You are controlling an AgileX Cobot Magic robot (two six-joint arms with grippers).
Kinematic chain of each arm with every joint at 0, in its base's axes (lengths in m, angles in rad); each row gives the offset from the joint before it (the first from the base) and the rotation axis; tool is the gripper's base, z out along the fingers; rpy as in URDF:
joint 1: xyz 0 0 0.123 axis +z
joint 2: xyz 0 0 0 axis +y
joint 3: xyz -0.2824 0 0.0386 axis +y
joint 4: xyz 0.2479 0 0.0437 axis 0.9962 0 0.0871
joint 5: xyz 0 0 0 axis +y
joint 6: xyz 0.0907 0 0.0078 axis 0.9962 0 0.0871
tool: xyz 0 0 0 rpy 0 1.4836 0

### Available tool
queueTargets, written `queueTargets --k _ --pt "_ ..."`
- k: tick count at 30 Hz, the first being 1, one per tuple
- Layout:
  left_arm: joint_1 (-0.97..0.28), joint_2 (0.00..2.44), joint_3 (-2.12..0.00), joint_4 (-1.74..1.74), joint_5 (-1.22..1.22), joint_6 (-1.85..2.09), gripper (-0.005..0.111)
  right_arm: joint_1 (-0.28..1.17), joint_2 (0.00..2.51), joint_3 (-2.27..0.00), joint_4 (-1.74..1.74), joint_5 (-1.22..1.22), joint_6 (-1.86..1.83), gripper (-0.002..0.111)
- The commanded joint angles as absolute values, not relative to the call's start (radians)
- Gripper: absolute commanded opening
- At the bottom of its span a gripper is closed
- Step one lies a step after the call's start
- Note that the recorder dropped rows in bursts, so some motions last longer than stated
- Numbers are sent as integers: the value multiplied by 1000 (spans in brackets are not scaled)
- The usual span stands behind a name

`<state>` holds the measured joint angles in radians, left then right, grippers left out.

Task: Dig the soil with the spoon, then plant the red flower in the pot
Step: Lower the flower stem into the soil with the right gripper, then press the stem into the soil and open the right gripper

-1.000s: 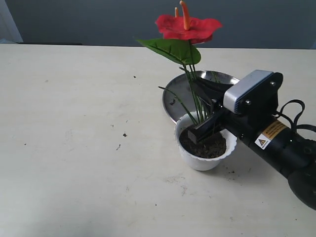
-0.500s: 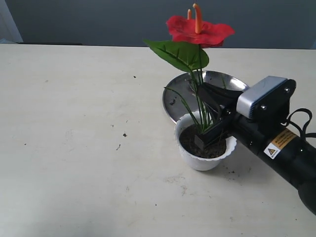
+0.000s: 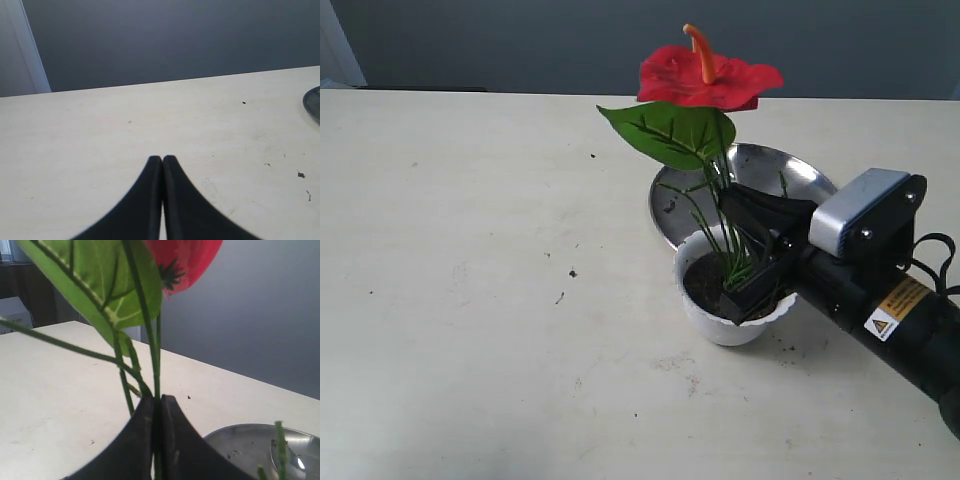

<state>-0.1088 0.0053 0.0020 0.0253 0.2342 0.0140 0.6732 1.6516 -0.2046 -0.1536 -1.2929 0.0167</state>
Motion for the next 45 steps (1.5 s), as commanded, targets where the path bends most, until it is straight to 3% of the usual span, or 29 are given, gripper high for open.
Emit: queueTargets --k 1,41,45 --pt "-112 0 0 24 232 10 0 670 1677 -165 -167 -1221 28 0" --pt "-112 0 0 24 232 10 0 670 1729 -166 -124 -1221 107 0" --pt "-112 0 0 24 232 10 0 670 1729 -166 -124 -1221 107 4"
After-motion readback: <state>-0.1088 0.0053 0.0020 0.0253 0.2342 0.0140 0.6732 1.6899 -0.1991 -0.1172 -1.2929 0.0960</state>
